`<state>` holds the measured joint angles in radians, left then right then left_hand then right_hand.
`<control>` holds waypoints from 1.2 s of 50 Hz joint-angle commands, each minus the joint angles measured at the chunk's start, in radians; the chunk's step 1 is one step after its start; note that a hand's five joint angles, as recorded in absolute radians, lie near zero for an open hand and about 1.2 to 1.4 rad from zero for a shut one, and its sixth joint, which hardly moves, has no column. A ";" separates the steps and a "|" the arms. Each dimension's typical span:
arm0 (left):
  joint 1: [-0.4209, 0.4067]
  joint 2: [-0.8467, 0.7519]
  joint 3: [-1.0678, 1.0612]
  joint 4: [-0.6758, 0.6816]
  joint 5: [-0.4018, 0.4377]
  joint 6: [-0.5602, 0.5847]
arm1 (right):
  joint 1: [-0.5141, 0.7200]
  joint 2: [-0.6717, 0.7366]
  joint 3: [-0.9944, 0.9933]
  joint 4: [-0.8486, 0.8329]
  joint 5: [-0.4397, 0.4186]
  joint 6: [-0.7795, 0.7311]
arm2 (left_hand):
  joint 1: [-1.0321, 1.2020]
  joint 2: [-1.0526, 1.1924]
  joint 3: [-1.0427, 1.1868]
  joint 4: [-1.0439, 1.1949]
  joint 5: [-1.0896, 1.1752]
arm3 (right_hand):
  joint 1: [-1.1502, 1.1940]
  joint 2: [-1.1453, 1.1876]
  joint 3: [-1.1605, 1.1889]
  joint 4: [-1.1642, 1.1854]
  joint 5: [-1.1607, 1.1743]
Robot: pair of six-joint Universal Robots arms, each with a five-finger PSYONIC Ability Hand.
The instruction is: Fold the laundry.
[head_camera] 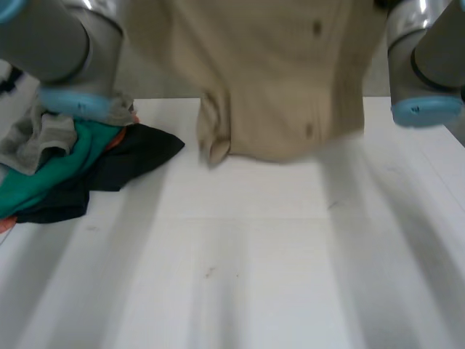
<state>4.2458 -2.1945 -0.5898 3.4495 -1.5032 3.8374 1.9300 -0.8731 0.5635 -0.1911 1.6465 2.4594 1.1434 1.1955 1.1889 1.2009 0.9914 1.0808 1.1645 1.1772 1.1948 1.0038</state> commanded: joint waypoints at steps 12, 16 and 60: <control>0.012 0.094 -0.384 0.043 -0.031 -0.096 | 0.015 -0.018 0.371 -0.311 -0.126 0.039 | 0.253 0.201 0.207 0.195 0.230 | 0.315 0.232 0.219 0.201 0.218; -0.001 0.068 -0.537 0.080 -0.015 -0.110 | 0.020 0.048 0.452 -0.289 -0.143 0.030 | 0.253 0.201 0.207 0.195 0.230 | 0.315 0.232 0.219 0.201 0.218; -0.155 0.081 -0.671 -0.396 -0.158 0.156 | -0.080 -0.162 0.771 0.468 -0.176 -0.048 | 0.253 0.201 0.207 0.195 0.230 | 0.315 0.232 0.219 0.201 0.218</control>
<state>4.0247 -1.9095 -1.5412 2.8181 -1.6233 4.0070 1.8301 -1.1261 1.5102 0.4475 1.4269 2.1568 1.1434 1.1962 1.1892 1.2013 1.0010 1.0808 1.1645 1.1812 1.1969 1.0164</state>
